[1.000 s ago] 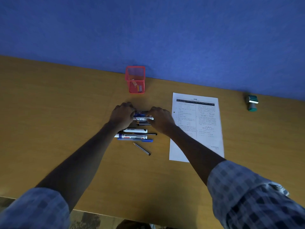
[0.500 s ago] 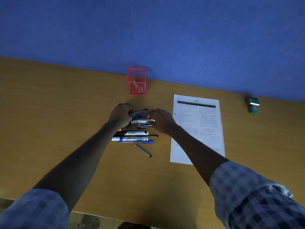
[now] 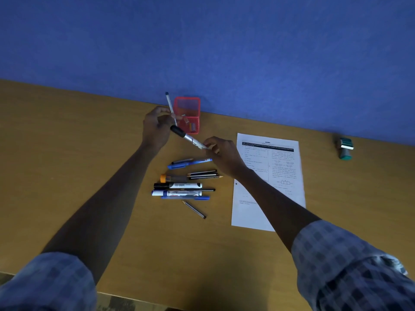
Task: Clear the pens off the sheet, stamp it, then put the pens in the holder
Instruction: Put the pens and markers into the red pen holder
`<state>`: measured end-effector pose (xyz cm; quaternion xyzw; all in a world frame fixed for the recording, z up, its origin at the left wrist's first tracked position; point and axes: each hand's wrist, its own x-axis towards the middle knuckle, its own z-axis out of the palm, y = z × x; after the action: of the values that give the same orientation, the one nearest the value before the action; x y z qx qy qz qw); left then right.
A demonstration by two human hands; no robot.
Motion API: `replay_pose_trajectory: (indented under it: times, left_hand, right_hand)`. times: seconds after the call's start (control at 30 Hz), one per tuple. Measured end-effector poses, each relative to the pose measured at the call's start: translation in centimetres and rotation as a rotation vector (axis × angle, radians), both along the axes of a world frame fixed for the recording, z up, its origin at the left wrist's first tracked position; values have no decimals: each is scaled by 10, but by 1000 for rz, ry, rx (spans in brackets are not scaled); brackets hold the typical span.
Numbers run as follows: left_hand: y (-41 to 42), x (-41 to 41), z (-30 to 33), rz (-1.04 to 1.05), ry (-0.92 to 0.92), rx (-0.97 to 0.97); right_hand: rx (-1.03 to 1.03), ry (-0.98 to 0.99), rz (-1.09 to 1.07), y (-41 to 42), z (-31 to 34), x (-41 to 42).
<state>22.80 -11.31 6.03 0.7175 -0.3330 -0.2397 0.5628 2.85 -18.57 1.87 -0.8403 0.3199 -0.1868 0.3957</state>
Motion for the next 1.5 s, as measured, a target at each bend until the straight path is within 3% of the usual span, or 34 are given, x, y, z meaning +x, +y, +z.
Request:
replay_pose_trajectory:
  times: [0.1, 0.37, 0.6, 0.9, 1.17, 1.5]
  left_hand:
    - [-12, 6, 7, 50, 44, -77]
    - [-39, 20, 6, 109, -62, -67]
    - [-53, 19, 4, 135, -239, -9]
    - [-51, 21, -11, 116, -439, 164]
    - [-52, 22, -18, 102, -463, 259]
    - [-39, 13, -12, 152, -507, 167]
  right_hand:
    - [55, -81, -113, -6, 5, 7]
    - [291, -267, -328, -31, 29, 44]
    - [148, -277, -323, -49, 41, 74]
    - [-59, -69, -291, -55, 35, 95]
    - [-151, -9, -299, -54, 27, 98]
    - [-119, -41, -346, -54, 28, 82]
